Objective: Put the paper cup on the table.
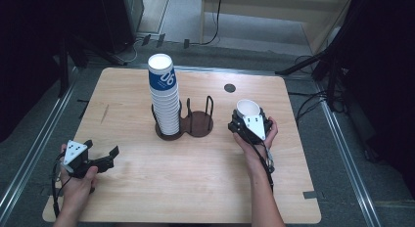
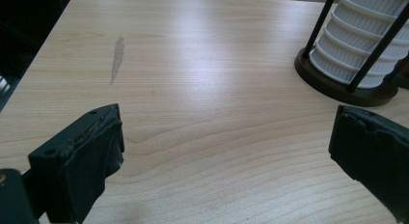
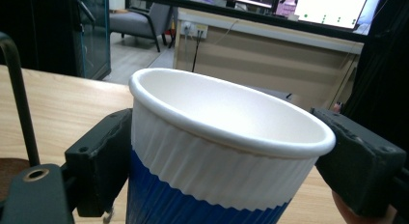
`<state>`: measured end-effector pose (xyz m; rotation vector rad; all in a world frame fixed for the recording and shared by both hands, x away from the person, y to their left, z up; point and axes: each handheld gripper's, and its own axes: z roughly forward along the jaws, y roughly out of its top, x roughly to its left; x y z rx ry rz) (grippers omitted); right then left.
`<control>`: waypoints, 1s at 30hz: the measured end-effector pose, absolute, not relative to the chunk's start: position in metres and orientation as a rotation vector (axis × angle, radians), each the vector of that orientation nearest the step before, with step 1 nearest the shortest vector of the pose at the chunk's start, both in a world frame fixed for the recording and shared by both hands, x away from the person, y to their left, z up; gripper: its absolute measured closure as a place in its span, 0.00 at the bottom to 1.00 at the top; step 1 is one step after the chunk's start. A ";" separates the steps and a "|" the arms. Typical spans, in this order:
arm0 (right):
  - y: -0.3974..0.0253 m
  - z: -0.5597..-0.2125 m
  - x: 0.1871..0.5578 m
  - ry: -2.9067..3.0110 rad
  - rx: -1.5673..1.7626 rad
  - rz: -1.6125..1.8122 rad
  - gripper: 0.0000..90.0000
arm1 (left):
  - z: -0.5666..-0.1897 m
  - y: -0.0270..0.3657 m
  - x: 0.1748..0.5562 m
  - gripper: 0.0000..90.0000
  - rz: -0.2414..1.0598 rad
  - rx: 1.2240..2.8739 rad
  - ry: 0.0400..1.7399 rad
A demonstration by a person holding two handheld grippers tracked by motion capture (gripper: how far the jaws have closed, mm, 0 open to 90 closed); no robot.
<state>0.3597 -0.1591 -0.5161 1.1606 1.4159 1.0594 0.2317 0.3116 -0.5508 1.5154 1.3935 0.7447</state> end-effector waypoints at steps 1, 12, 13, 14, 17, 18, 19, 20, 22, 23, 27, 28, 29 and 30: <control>-0.159 -0.517 0.361 1.415 1.173 1.054 0.14 | -0.551 0.312 0.232 0.00 0.745 1.517 1.392; -0.161 -0.526 0.376 1.425 1.214 0.988 0.13 | -0.551 0.312 0.231 0.00 0.746 1.504 1.396; -0.161 -0.526 0.376 1.425 1.214 0.988 0.13 | -0.551 0.312 0.231 0.00 0.746 1.504 1.396; -0.162 -0.529 0.376 1.437 1.228 0.985 0.13 | -0.551 0.312 0.230 0.00 0.747 1.501 1.395; -0.162 -0.534 0.376 1.454 1.245 0.961 0.13 | -0.551 0.313 0.230 0.00 0.738 1.498 1.396; -0.162 -0.536 0.376 1.456 1.246 0.958 0.13 | -0.551 0.314 0.230 0.00 0.737 1.497 1.396; -0.163 -0.537 0.376 1.459 1.258 0.961 0.12 | -0.551 0.313 0.230 0.00 0.738 1.498 1.395; -0.163 -0.537 0.376 1.452 1.265 0.971 0.12 | -0.551 0.313 0.231 0.00 0.741 1.498 1.395; -0.163 -0.536 0.375 1.445 1.296 0.989 0.12 | -0.551 0.312 0.230 0.00 0.744 1.501 1.393; -0.163 -0.536 0.375 1.447 1.306 0.996 0.12 | -0.551 0.312 0.231 0.00 0.746 1.502 1.392; -0.163 -0.535 0.373 1.453 1.301 0.987 0.12 | -0.551 0.312 0.231 0.00 0.750 1.501 1.393; -0.164 -0.535 0.372 1.463 1.293 0.985 0.12 | -0.551 0.312 0.231 0.00 0.748 1.501 1.394; -0.164 -0.535 0.371 1.464 1.298 0.990 0.12 | -0.551 0.312 0.231 0.00 0.749 1.501 1.394; -0.164 -0.535 0.371 1.465 1.300 0.992 0.12 | -0.551 0.312 0.231 0.00 0.749 1.501 1.394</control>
